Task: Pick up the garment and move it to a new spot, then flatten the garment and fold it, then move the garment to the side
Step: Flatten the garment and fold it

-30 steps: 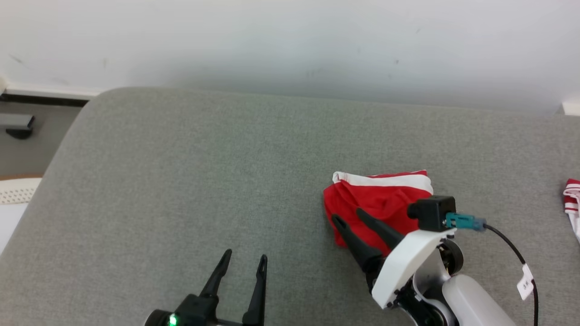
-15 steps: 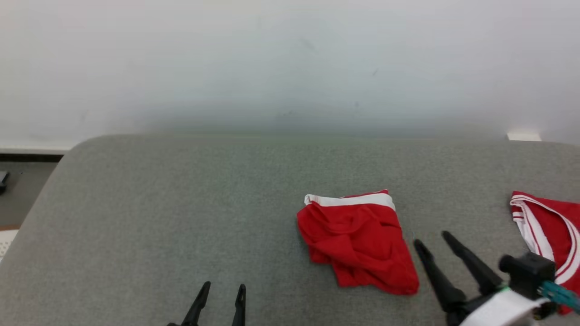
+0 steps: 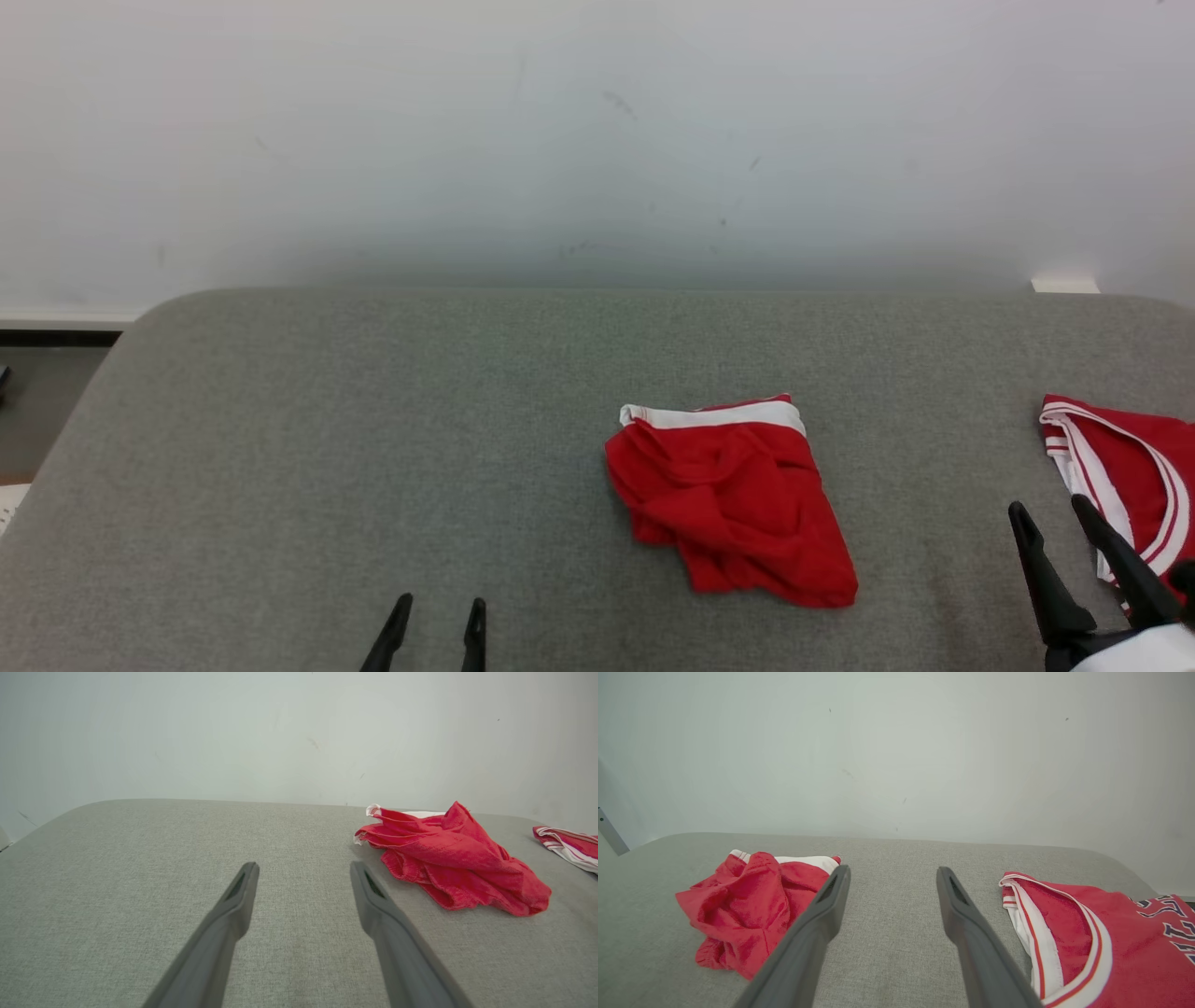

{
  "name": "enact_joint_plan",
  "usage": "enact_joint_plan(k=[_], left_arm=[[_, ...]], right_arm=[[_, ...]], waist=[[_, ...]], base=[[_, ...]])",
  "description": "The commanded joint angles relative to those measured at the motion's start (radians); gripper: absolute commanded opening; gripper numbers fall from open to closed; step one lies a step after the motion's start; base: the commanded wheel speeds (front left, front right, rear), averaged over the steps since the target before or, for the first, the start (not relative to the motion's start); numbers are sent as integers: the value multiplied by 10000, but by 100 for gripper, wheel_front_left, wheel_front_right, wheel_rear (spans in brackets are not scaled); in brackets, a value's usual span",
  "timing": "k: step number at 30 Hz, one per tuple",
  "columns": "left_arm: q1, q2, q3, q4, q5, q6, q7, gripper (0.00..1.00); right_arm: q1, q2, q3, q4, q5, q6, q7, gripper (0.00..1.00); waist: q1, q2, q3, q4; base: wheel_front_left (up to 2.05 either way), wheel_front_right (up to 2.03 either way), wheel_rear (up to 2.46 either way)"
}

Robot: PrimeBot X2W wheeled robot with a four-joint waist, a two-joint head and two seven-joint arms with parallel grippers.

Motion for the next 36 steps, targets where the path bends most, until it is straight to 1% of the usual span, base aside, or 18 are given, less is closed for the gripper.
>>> enact_joint_plan(k=[1,6,11,13,16,18,23,29,36], left_arm=[[-122,11,16,-28,130,-47,-14,100],[-448,-10,-20,-29,219,-135,-14,100],[-884,-42,-101,32,210,-199,-14,100],[-1083,-64,-176,51,145,-203,-14,100],[-1278,-86,-282,92,6,-154,-12,100],[-1351,-98,-334,112,-38,-126,-12,100],[-1476,-108,-354,109,-156,-32,-12,100],[-1465,-114,-328,55,-261,63,-12,100],[-1475,-115,-388,58,-383,150,-12,100]], right_arm=[[-488,-84,120,241,58,0,157,0],[-1984,-290,1036,1136,132,0,687,0],[-3636,-372,2489,2322,122,0,947,0],[-4138,-409,3079,2852,295,0,1016,0],[-4683,-583,3923,3617,348,-2,1014,0],[-4931,-550,4322,4005,639,-2,941,0],[-5385,-700,5191,4700,1092,-2,663,0],[-5724,-849,6388,4737,1694,-2,500,0],[-5893,-1106,8006,3804,2883,-2,618,0]], waist=[[1,-1,189,135],[1,-1,773,408],[1,-1,1471,819],[1,-1,1681,1021],[1,-1,1898,1308],[1,-1,1992,1451],[1,-1,2126,1690],[1,-1,2136,1719],[1,-1,2018,1639]], base=[[0,0,0],[0,0,0],[0,0,0],[0,0,0],[0,0,0],[0,0,0],[0,0,0],[0,0,0],[0,0,0]])
